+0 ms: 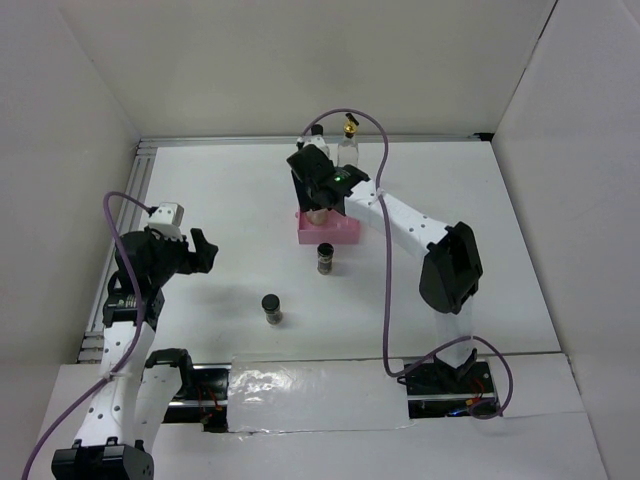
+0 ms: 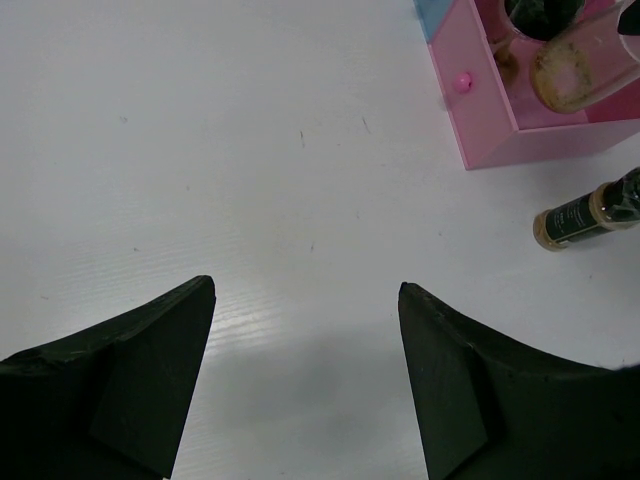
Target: Organize the condiment bottles
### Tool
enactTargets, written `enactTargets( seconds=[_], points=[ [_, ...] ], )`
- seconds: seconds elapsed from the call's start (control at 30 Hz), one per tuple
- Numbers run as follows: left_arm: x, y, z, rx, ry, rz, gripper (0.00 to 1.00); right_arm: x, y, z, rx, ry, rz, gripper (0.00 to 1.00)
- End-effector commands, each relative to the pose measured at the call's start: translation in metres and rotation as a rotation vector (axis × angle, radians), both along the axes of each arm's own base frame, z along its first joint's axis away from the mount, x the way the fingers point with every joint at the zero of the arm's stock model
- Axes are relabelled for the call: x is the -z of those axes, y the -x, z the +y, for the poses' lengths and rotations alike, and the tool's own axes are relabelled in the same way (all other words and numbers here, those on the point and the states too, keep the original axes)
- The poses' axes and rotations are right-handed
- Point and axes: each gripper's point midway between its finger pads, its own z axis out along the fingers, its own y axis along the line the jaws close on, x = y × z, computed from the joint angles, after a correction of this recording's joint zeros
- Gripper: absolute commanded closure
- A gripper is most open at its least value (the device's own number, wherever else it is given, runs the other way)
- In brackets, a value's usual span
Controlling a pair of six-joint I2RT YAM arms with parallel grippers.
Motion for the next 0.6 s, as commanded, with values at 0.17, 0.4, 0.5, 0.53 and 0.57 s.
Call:
enactTargets(
  seconds=[0.17,0.4,0.5,0.53,0.57],
  points=[
    [-0.003,-0.005,-0.001,0.011,-0.002,-0.033,0.14,0.002,-0.022,0.006,0.003,-0.057,-0.013,1.0],
    [-0.002,-0.006,0.002,0.002,-0.013,-0.036,0.13,0.031,-0.024,0.007,0.011,-0.062,0.043,1.0],
    [-0.001,-0.005,0.001,0.005,-0.012,-0.033,0.14,0.042,-0.026,0.007,0.017,-0.065,0.064,1.0],
    [-0.002,-0.005,0.001,0.005,-0.011,-0.036,0.13,0.046,-0.027,0.009,0.016,-0.063,0.068,1.0],
    [0.0,-0.005,0.001,0.007,-0.012,-0.033,0.14,0.049,-0.028,0.008,0.019,-0.061,0.07,1.0]
  ],
)
